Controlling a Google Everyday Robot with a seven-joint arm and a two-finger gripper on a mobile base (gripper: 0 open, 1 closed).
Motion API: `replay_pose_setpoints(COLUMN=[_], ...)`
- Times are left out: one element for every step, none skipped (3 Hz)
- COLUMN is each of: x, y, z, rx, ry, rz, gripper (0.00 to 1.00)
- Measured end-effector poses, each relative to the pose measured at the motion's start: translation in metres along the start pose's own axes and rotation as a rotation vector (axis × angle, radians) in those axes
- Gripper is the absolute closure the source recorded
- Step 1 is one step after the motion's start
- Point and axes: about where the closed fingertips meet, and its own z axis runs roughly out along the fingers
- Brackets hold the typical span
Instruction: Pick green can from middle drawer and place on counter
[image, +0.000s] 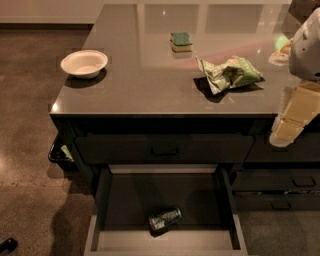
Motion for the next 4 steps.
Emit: replay_pose_setpoints(x=[0.0,0.002,0.003,0.011], y=[0.0,0.018,0.057,0.109], z=[0.0,0.038,0.116,0.209], rx=[0.0,-0.059,-0.157,-0.335], ry=[0.0,-0.039,-0.168,-0.273], rz=[0.0,0.003,-0.029,-0.026], gripper=[0.0,0.0,0.0,0.0])
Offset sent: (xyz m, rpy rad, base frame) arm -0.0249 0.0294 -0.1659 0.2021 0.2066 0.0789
